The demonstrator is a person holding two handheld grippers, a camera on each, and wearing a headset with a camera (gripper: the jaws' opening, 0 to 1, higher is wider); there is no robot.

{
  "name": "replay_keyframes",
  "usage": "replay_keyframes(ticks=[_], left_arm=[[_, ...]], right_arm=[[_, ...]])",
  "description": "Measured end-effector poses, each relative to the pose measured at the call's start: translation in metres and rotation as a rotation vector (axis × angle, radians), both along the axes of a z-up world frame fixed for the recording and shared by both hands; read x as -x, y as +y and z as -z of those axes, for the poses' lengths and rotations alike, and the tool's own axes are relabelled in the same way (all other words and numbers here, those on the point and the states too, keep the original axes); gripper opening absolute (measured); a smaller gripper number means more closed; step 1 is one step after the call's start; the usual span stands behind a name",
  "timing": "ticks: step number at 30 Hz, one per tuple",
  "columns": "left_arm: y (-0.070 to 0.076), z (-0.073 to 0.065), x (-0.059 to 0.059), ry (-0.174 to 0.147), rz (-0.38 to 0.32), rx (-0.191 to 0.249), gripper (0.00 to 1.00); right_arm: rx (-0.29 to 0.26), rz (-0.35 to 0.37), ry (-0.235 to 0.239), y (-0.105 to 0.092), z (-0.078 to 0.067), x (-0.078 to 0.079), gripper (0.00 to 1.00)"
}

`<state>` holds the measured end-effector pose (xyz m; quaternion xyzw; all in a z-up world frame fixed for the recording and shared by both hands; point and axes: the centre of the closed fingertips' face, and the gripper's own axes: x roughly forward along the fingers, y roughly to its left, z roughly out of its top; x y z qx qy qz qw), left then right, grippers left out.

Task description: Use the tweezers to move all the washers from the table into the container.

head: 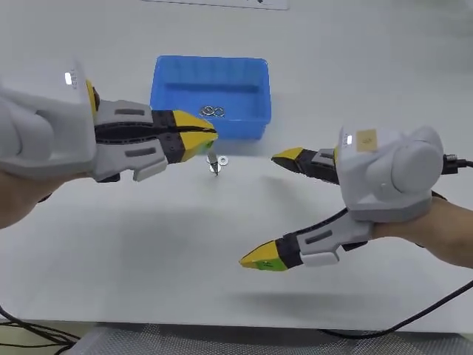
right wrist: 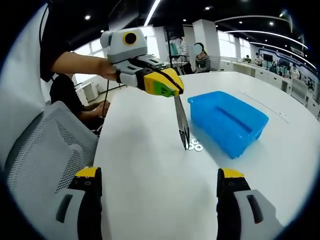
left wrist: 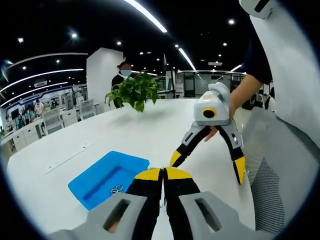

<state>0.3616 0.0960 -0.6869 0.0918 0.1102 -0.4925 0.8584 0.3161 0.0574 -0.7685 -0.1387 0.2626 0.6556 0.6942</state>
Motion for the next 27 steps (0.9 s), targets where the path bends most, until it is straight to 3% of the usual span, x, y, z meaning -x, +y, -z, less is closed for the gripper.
replay_keyframes(ticks=[5, 13, 17, 22, 27], left_arm=[[0.000, 0.001, -0.002, 0.033, 0.019, 0.001, 0.04], [-0.005, 0.002, -0.001, 0.063, 0.081, -0.041, 0.05], [-0.006, 0.004, 0.001, 0.071, 0.100, -0.057, 0.05], [-0.009, 0.005, 0.004, 0.076, 0.112, -0.070, 0.05], [-0.008, 0.007, 0.005, 0.079, 0.122, -0.089, 0.05]], right_arm=[[-0.007, -0.027, -0.008, 0.011, -0.003, -0.005, 0.93], [-0.028, -0.077, -0.006, 0.038, -0.009, -0.020, 0.78], [-0.037, -0.109, -0.015, 0.051, -0.012, -0.027, 0.64], [-0.028, -0.156, -0.006, 0.058, -0.007, -0.031, 0.55], [-0.026, -0.191, -0.006, 0.064, -0.001, -0.034, 0.38]])
